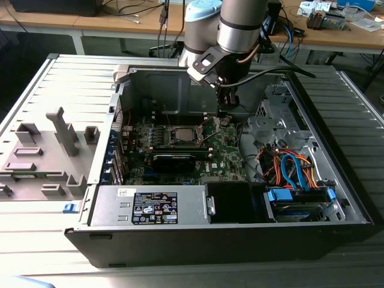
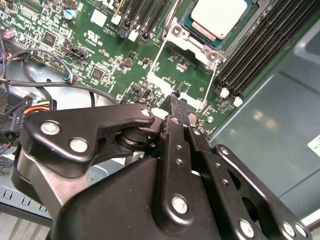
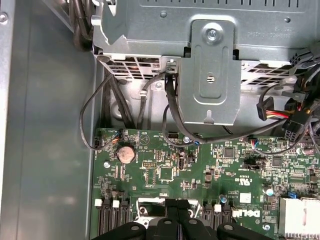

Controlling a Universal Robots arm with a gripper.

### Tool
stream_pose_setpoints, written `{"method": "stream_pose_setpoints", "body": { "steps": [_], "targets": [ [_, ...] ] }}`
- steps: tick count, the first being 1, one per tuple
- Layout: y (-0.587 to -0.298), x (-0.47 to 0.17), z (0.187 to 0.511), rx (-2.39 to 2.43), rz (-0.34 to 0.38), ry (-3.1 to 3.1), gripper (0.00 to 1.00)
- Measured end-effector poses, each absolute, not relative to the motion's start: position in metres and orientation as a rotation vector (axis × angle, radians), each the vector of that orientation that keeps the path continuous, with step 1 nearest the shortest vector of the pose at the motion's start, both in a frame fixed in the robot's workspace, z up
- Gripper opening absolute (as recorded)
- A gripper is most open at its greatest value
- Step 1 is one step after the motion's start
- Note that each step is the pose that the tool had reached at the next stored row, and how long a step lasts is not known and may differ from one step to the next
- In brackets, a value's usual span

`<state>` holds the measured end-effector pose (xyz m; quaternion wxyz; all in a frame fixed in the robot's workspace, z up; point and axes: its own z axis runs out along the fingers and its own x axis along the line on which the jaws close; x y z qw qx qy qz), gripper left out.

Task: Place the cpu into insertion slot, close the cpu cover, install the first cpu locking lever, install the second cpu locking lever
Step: 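Close the cpu cover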

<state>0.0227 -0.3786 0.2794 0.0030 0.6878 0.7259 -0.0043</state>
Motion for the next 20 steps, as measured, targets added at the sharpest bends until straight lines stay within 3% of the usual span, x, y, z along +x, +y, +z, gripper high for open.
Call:
{"method": "stream_pose_setpoints", "body": {
  "steps": [20],
  "targets": [
    [-0.3786, 0.0328, 0.2746, 2.157, -0.014, 2.276, 0.11]
  ]
}}
